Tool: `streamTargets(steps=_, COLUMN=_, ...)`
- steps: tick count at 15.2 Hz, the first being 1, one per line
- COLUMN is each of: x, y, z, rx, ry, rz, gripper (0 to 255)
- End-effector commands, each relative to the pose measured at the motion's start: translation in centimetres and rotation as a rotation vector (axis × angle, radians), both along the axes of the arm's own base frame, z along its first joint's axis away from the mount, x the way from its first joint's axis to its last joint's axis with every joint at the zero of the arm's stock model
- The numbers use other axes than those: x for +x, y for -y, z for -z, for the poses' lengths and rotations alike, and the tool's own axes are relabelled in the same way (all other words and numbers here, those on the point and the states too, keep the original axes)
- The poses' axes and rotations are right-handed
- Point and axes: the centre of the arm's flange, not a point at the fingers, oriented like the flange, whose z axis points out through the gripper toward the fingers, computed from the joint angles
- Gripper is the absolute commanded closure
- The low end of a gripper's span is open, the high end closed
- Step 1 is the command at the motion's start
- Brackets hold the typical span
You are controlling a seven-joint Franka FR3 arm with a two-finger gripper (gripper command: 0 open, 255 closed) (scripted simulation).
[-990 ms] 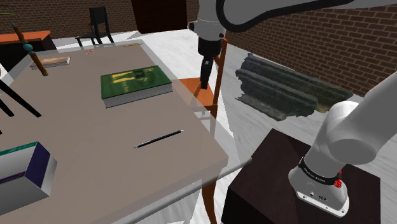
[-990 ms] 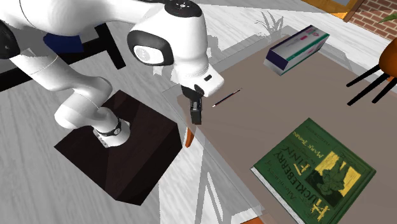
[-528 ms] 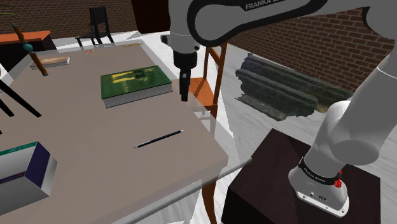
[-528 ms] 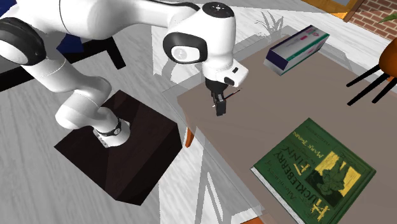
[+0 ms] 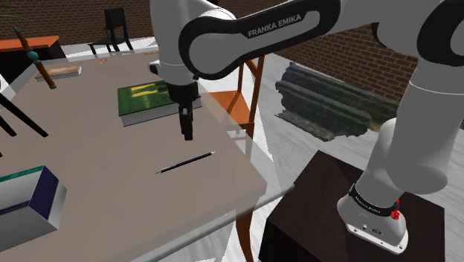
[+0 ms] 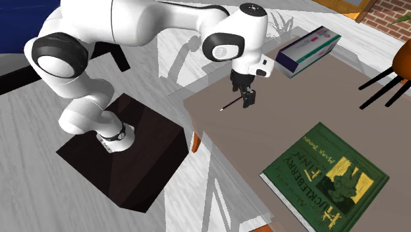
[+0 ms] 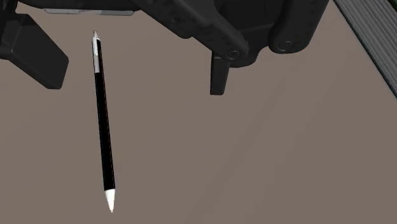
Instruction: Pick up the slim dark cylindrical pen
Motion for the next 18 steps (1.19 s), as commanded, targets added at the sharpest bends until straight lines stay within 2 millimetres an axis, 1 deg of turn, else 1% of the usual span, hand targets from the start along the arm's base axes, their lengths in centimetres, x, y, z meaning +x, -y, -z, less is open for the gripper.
streamTargets(steps=1, x=0.4, y=-2.5, z=0.7, rx=-0.002, ry=-0.004, rz=-0.048, gripper=0)
streamTargets(steps=5, x=0.6, y=-7.5, z=2.3, rx=-0.006, ry=-0.013, rz=-0.143, gripper=0)
streamTargets(steps=9, x=0.4, y=-12.5, z=3.9, rx=-0.011, ry=-0.021, rz=-0.238, gripper=0)
streamTargets(steps=10, x=0.4, y=-12.6, z=3.9, rx=-0.011, ry=-0.022, rz=-0.24, gripper=0)
streamTargets(steps=16, x=0.4, y=-12.6, z=7.1, rx=-0.011, ry=-0.022, rz=-0.24, gripper=0)
streamTargets(steps=17, x=0.4, y=-12.6, z=7.9, rx=-0.011, ry=-0.022, rz=-0.24, gripper=0)
streamTargets(steps=18, x=0.4, y=-12.6, z=7.9, rx=-0.011, ry=-0.022, rz=-0.24, gripper=0)
